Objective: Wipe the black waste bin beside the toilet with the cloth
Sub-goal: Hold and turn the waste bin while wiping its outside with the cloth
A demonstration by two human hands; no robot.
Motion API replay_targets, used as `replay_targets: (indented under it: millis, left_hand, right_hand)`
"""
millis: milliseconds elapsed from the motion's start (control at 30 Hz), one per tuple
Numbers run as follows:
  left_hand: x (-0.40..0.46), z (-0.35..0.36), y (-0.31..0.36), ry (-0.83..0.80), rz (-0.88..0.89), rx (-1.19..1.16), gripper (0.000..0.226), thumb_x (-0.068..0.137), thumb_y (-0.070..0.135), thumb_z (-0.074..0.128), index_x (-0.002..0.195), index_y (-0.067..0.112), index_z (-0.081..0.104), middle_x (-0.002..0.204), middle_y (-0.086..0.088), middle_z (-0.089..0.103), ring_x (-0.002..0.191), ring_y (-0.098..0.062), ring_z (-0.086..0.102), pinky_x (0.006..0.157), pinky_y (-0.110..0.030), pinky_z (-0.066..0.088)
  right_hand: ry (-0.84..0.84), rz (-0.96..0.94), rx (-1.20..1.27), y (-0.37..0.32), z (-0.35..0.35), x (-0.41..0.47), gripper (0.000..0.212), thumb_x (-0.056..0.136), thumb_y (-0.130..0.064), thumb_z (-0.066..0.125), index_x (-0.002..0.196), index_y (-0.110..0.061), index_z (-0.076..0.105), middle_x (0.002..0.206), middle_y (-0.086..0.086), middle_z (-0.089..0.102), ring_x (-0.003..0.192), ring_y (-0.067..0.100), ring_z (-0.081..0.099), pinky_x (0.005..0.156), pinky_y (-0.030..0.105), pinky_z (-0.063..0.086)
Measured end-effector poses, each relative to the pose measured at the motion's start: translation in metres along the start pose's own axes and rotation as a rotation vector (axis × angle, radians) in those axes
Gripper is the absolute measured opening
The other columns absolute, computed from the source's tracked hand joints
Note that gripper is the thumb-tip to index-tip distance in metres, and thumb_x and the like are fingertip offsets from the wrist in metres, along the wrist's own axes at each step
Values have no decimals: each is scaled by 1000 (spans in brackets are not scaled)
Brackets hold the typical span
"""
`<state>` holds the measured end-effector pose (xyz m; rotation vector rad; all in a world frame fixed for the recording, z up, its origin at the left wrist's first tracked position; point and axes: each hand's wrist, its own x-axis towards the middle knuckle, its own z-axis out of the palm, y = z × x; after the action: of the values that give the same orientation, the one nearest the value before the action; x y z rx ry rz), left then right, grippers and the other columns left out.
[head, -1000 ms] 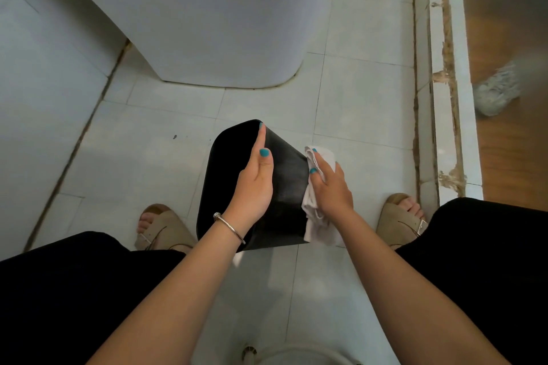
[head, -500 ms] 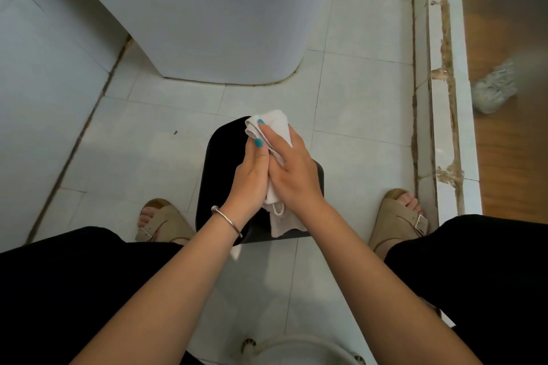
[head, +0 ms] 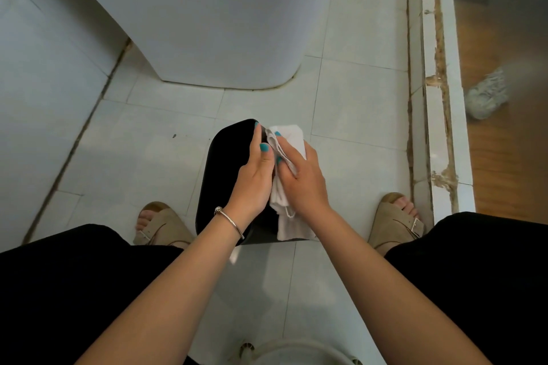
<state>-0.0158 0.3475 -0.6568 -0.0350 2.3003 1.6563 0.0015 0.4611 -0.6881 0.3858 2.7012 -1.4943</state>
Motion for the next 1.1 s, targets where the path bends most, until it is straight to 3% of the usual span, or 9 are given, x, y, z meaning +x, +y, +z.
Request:
replay_targets:
  millis: [67,133,233,367,467,767,900,967,1100]
  left_hand:
    - [-1,0,-3,10,-1,44,51,97,56,20,144,53,2,60,17,46,37,2,40,39,-11,29]
    - [0,1,-6,1,4,54,50,98,51,22,144,54,2,46,15,38,34,-2,32,38,-15,26]
    - [3,2,-8,-12,29,44,50,98,52,25,143,55,4,58,10,42,39,2,36,45,-16,29]
    - [5,6,-12,-18,56,23,51,97,54,25,145,52,7,71,29,32,56,24,39,56,-5,30]
    - [5,2,-14,-5,44,0,53,95,57,25,145,52,9,72,33,33,58,28,37,56,2,33]
    - [-1,-7,-17,48,5,20,52,101,44,24,150,39,7,73,27,30,54,29,38,54,4,33]
    - [0,-8,-13,49,8,-15,54,97,54,17,149,43,8,97,39,34,71,37,39,62,7,33]
    - [-1,-9,-12,71,-17,-57,49,95,60,13,144,54,11,102,41,37,80,31,47,70,-2,41]
    - [-1,-10,-16,84,-121,-155,29,92,68,14,118,81,18,101,16,61,91,-7,64,84,-33,51]
  right_hand:
    - [-2,61,-32,18,-1,2,44,98,-36,41,134,-61,38,148,-5,33,124,15,46,88,19,35]
    - [-1,136,-53,36,-3,4,44,98,-37,39,134,-63,35,147,-4,33,121,18,48,88,26,38]
    - [10,258,-62,62,-6,6,43,99,-37,38,137,-56,39,149,-2,31,120,23,49,86,28,37]
    - [10,391,-69,84,-9,8,42,100,-37,36,140,-51,39,150,2,30,123,28,47,88,30,36]
    - [5,431,-62,84,-8,10,42,101,-36,37,141,-48,39,150,4,31,124,29,46,89,30,35]
    - [8,127,-99,21,3,-11,49,96,-23,48,141,-42,44,149,4,35,128,24,42,96,27,36]
    - [-5,-21,-58,-15,9,-35,50,95,-21,48,141,-41,45,150,4,34,128,25,40,105,35,39]
    - [-2,-61,-39,-29,16,-50,47,97,-25,47,140,-44,45,153,3,32,127,26,42,103,38,40]
    - [34,-56,-7,-36,23,-68,44,99,-26,46,139,-44,45,148,1,35,120,23,45,98,37,45]
